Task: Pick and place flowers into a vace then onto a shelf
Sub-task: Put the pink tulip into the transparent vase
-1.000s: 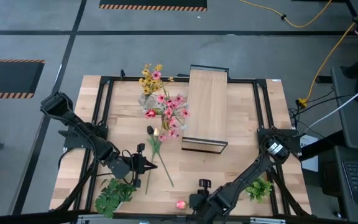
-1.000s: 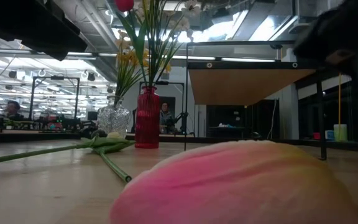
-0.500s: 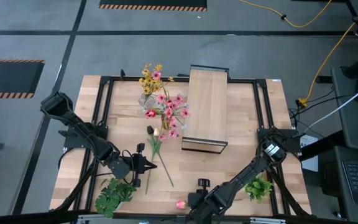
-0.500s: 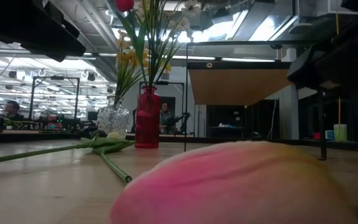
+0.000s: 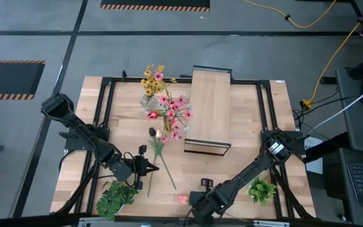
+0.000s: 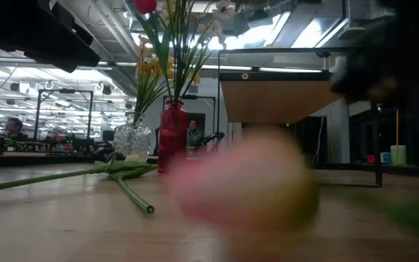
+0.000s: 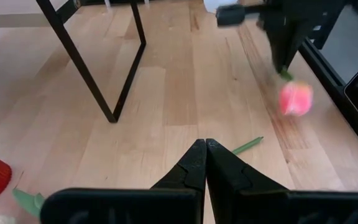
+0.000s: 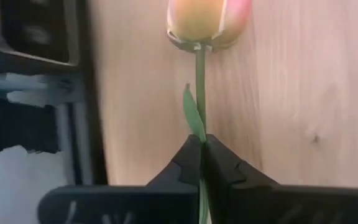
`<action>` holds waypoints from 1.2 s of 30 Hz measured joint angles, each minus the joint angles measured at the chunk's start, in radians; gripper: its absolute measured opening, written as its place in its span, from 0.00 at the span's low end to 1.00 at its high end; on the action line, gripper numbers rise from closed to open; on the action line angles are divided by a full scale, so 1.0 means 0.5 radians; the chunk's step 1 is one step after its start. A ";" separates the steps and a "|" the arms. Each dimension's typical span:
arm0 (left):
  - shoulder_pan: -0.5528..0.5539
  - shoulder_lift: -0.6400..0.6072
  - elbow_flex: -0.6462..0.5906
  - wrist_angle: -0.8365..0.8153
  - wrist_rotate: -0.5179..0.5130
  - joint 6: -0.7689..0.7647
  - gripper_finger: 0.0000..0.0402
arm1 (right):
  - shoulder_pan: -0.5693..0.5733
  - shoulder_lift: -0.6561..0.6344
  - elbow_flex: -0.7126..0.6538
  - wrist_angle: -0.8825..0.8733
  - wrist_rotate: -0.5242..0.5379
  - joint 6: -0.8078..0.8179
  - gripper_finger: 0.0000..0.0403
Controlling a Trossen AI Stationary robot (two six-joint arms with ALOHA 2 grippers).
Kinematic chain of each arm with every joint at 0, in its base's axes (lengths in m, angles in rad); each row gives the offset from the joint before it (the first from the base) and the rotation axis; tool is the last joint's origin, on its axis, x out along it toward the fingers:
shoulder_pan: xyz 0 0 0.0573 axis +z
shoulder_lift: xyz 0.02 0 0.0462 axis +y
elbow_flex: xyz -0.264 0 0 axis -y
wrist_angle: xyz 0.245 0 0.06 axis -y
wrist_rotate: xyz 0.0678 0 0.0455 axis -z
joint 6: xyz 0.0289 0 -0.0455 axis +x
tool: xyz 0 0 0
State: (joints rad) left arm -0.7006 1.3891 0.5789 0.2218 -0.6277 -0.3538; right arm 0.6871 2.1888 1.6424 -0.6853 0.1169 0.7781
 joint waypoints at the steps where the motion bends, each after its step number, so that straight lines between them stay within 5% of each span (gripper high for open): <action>1: 0.000 0.000 0.000 -0.005 0.000 0.000 0.01 | -0.009 -0.033 0.000 -0.008 0.001 -0.041 0.01; 15: -0.090 -0.015 0.000 -0.103 -0.095 0.277 0.00 | -0.269 -0.377 0.004 -0.006 0.185 -0.756 0.00; 36: -0.288 -0.552 -0.002 -0.843 -0.359 0.031 0.01 | -0.618 -0.911 -1.104 1.641 -0.080 -1.409 0.00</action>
State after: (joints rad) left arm -0.8448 1.1131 0.5781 -0.1997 -0.8074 -0.3381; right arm 0.3784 1.7332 1.0906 0.1350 0.0769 0.0734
